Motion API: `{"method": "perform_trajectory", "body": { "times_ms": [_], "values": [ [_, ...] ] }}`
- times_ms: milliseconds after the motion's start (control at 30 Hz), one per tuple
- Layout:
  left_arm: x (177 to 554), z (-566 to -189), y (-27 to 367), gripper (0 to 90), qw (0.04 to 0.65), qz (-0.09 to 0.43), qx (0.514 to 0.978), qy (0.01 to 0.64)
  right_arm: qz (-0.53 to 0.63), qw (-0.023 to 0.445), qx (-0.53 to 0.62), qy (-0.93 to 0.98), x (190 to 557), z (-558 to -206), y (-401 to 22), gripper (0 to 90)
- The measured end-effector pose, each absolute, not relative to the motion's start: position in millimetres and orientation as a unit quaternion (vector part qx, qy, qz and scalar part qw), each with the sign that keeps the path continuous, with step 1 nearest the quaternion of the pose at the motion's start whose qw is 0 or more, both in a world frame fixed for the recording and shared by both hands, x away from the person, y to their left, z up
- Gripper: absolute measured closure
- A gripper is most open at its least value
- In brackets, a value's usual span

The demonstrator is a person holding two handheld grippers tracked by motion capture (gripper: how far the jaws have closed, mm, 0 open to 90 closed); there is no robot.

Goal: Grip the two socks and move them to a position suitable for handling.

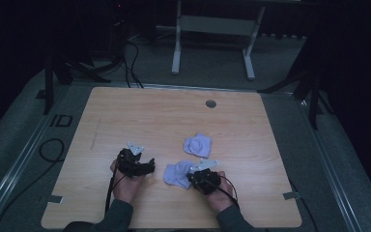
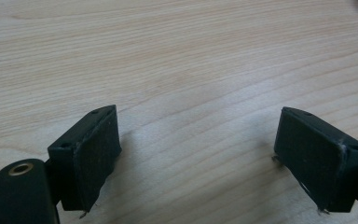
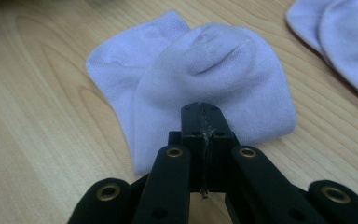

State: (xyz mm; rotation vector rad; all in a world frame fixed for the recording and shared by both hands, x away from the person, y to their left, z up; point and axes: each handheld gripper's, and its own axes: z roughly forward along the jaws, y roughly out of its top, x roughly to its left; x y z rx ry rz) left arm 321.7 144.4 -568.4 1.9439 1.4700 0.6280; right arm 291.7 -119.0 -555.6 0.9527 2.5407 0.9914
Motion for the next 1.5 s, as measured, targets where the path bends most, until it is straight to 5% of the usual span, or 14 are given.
{"method": "perform_trajectory", "body": {
  "times_ms": [100,400,667,1500],
  "values": [
    [319,-567,143,21.1,0.311,0.235,0.739,0.549,0.340,0.126,0.317,0.876,291,-556,-118,89.3],
    [312,-560,139,64.5,0.340,0.185,0.762,0.519,0.346,0.116,0.293,0.884,289,-556,-117,89.3],
    [296,-552,123,88.3,0.382,0.152,0.794,0.448,0.346,0.115,0.285,0.886,290,-556,-118,89.3],
    [285,-563,93,89.7,0.385,0.098,0.830,0.392,0.321,0.145,0.304,0.885,299,-553,-128,88.9]
  ]
}}
